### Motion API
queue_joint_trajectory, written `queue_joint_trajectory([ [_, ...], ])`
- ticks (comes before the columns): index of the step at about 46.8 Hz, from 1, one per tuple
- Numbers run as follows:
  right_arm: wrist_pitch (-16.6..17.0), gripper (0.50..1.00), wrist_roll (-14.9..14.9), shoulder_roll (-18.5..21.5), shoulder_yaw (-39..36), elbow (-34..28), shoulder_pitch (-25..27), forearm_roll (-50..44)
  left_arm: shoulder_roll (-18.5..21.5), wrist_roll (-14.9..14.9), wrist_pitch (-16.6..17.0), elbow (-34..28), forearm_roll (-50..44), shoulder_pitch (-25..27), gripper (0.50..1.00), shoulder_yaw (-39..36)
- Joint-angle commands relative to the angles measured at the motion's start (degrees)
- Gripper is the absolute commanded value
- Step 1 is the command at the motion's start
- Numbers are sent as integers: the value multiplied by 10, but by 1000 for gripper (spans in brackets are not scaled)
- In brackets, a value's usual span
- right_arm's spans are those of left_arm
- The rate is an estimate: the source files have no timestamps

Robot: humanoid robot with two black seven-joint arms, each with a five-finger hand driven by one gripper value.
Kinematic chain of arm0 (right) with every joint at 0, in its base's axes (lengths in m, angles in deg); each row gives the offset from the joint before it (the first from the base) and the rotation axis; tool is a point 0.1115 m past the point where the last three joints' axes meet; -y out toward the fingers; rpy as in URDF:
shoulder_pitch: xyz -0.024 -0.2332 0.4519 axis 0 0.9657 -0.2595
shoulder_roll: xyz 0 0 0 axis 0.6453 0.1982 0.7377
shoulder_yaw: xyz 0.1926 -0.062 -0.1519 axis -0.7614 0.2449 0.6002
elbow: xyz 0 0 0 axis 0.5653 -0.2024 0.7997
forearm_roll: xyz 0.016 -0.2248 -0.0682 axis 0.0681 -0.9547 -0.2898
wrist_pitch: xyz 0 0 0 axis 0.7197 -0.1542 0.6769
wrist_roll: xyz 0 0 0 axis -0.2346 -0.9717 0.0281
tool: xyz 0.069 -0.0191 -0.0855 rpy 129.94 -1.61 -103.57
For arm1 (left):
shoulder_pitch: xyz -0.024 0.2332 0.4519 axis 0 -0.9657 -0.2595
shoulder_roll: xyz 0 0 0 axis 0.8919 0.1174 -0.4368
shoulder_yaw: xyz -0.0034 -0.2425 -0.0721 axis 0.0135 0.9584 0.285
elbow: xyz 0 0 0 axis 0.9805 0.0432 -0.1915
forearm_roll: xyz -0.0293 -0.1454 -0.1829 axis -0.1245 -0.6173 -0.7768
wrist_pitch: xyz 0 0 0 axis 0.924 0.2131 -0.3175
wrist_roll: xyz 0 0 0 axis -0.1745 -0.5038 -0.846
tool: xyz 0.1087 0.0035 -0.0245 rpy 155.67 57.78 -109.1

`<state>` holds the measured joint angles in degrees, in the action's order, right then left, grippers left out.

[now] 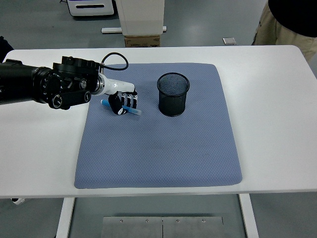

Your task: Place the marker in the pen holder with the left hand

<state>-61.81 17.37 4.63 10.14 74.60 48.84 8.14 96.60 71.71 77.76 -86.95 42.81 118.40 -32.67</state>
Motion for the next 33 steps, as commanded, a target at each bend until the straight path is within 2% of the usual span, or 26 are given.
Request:
queue_joint_trajectory([
  [1,0,1000,0,0,0,0,0,0,0,0,0,0,0,2,500,1],
  [33,0,1000,0,0,0,0,0,0,8,-6,0,0,-10,35,500,20],
])
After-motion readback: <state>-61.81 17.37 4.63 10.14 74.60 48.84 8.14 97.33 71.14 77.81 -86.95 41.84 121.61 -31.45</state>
